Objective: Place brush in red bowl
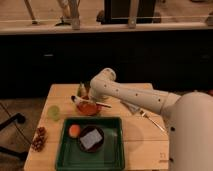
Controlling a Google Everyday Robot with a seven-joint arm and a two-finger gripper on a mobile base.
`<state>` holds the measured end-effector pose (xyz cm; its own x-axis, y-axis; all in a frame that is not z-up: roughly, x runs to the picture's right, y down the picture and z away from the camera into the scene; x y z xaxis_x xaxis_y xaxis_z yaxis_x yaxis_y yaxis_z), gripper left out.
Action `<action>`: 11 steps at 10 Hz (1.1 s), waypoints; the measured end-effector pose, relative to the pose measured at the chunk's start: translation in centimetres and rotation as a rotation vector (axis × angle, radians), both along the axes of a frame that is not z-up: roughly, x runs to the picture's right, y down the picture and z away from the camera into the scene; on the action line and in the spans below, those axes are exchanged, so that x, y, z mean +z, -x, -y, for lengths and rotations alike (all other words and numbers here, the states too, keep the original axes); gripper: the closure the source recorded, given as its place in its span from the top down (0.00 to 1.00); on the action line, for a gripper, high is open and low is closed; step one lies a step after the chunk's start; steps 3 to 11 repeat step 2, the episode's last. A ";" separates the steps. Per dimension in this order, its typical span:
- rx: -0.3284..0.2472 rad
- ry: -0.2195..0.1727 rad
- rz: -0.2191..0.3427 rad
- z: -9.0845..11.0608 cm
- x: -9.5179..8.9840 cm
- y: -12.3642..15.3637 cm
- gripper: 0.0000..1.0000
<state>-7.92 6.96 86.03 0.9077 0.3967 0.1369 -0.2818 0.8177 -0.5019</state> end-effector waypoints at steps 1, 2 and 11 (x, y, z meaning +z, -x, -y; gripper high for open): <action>-0.003 0.000 0.003 0.0 0.0 0.0 0.80; -0.006 0.000 0.006 -0.1 0.0 0.1 0.80; -0.006 0.000 0.006 -0.1 0.0 0.1 0.80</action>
